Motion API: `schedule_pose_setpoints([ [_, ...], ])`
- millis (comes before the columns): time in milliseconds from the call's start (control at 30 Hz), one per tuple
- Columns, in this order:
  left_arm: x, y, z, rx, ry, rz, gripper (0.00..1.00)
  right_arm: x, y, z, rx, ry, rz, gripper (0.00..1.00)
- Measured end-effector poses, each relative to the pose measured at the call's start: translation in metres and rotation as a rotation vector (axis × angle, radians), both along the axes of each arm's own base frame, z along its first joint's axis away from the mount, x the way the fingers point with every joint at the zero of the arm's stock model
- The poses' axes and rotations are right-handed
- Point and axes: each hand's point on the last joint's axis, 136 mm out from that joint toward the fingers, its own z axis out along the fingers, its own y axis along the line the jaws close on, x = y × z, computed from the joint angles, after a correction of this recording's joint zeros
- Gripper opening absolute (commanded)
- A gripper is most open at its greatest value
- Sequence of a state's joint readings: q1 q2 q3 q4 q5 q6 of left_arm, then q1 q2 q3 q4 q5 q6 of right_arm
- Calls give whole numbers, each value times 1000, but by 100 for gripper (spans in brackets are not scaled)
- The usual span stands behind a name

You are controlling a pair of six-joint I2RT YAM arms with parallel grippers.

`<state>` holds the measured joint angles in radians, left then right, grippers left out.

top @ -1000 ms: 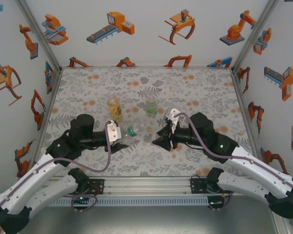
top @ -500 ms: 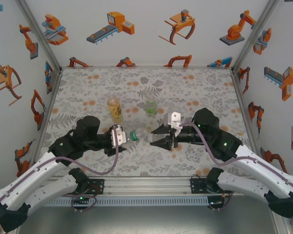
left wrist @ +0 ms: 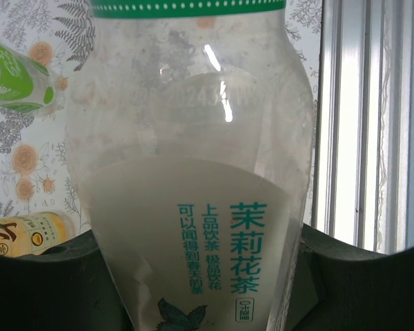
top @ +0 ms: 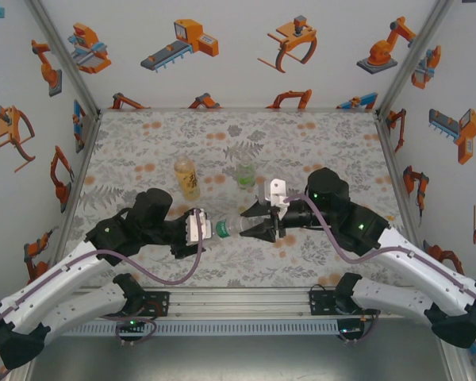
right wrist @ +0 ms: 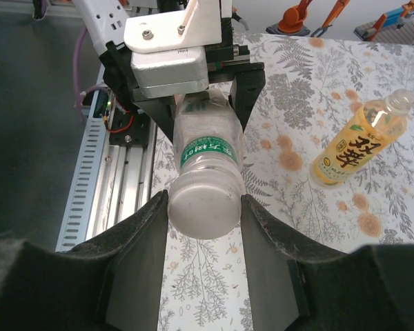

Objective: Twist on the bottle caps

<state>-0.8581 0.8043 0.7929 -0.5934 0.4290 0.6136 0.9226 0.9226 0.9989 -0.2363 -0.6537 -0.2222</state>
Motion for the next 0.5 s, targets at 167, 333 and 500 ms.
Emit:
schedule_pose_setpoints([
  [167,-4,0,-1,1,11,-19,0,-2,1,-2,-13,10,17,10],
  [333,-6,1,-2,8,18,-21,0,-3,3,-3,-18,14,27,10],
  [500,-8,1,1,0,14,-31,0,-4,5,-7,-32,27,36,9],
])
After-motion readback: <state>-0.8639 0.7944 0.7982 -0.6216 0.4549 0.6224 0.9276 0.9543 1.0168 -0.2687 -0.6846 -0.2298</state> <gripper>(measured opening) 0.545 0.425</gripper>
